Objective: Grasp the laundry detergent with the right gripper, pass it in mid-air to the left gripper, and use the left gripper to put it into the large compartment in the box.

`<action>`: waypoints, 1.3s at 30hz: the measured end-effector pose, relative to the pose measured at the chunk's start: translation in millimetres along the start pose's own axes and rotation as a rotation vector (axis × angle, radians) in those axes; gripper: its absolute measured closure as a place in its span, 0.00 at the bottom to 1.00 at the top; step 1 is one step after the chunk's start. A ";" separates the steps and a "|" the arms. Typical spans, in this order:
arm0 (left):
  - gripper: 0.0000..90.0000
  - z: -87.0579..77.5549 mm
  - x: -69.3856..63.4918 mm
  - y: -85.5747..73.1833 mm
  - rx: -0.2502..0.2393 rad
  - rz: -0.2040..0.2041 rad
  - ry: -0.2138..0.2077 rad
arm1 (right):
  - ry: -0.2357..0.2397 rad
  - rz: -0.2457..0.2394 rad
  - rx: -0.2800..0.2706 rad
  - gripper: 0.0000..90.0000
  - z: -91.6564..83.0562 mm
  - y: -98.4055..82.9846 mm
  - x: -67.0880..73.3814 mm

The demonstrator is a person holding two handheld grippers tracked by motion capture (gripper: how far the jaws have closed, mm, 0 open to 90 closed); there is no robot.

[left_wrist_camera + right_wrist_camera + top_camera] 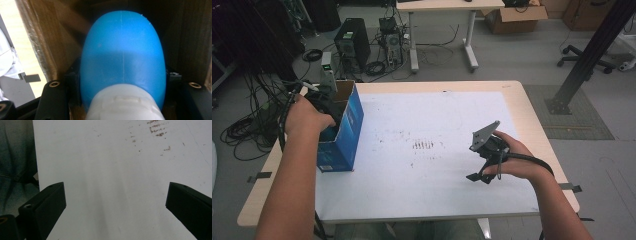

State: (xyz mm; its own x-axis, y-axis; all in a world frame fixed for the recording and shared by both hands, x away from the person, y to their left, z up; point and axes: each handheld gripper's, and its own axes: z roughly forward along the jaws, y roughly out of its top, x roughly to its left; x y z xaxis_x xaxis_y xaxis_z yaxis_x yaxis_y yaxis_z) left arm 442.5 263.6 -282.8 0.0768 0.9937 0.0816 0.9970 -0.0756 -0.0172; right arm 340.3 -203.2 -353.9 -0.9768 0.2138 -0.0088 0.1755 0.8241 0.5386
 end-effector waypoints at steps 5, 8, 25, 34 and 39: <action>0.42 0.8 0.3 0.0 0.000 0.000 -0.003 | 0.002 -0.001 0.002 0.03 1.6 -0.3 -0.3; 0.42 1.1 0.8 0.3 0.006 -0.004 -0.004 | 0.002 0.001 0.005 0.03 2.2 -0.2 -0.4; 0.41 2.2 3.8 -1.9 -0.013 -0.012 -0.016 | 0.005 -0.001 0.001 0.03 3.8 -0.7 0.2; 0.35 3.1 1.4 -2.4 0.006 -0.005 -0.022 | 0.003 0.005 0.003 0.03 4.3 -2.6 0.8; 0.34 -2.4 1.5 -3.1 -0.002 -0.003 -0.018 | 0.002 0.005 0.001 0.03 4.1 -2.7 1.0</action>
State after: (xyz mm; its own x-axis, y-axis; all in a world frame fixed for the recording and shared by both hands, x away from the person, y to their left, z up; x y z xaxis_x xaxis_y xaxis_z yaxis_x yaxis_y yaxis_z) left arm 439.6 265.2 -280.3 0.0734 0.9953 0.0634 0.9972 -0.0725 -0.0153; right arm 339.4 -203.1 -358.8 -0.9762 0.2168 -0.0046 0.1804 0.8237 0.5376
